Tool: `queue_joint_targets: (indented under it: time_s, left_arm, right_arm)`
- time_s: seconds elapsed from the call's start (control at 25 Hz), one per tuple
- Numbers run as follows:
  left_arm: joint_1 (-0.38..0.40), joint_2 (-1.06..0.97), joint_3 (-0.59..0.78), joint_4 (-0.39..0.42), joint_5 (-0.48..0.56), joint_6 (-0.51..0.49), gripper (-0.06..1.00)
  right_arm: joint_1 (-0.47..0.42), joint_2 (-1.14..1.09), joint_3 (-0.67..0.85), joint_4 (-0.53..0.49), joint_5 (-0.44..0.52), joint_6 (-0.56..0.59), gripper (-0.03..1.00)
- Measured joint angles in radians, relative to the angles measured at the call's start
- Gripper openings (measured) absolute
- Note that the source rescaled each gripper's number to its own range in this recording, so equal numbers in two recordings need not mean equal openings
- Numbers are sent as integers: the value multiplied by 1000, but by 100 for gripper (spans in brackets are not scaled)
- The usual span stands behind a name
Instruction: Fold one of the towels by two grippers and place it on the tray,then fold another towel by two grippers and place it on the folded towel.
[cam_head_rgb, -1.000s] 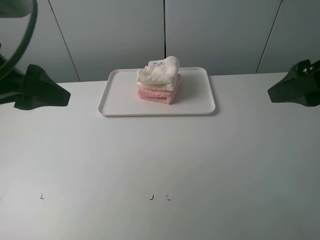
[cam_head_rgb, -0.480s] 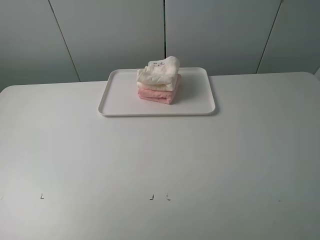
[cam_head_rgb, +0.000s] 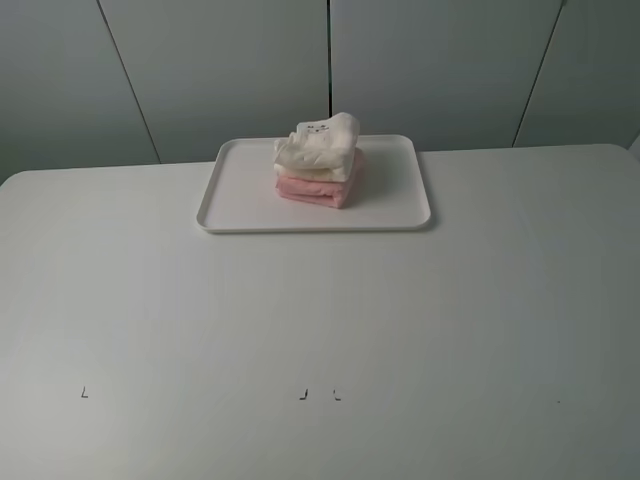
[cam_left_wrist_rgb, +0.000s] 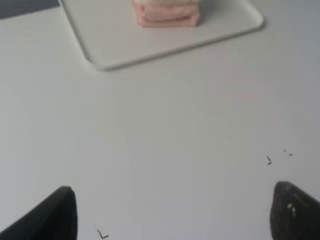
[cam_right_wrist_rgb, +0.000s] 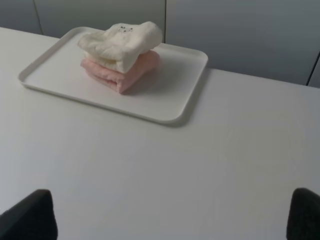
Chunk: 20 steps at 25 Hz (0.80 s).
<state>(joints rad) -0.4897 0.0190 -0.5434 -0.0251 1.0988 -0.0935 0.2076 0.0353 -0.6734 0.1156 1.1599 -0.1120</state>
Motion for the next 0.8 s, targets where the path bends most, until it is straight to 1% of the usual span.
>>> queue_joint_targets:
  time_s: [0.08,0.16,0.32,0.44,0.56,0.8]
  left_arm:
    - [0,-12,0,7,41,-1,100]
    - [0,-12,0,11,46,-3,100]
    - [0,-15,14,40,16,-3,100]
    - [0,-19,29,45,-2,9,100]
    - [0,-19,31,45,-8,17,100]
    - [0,-19,31,56,-10,59,100]
  right_arm:
    - [0,-15,2,-2,0,0,100]
    - [0,-22,24,-6,0,0,100]
    - [0,-28,105,-15,0,0,100]
    - [0,-28,150,-17,-26,0,100]
    - [0,-28,160,-17,-53,-2,100]
    - [0,-28,160,-19,-57,-4,100]
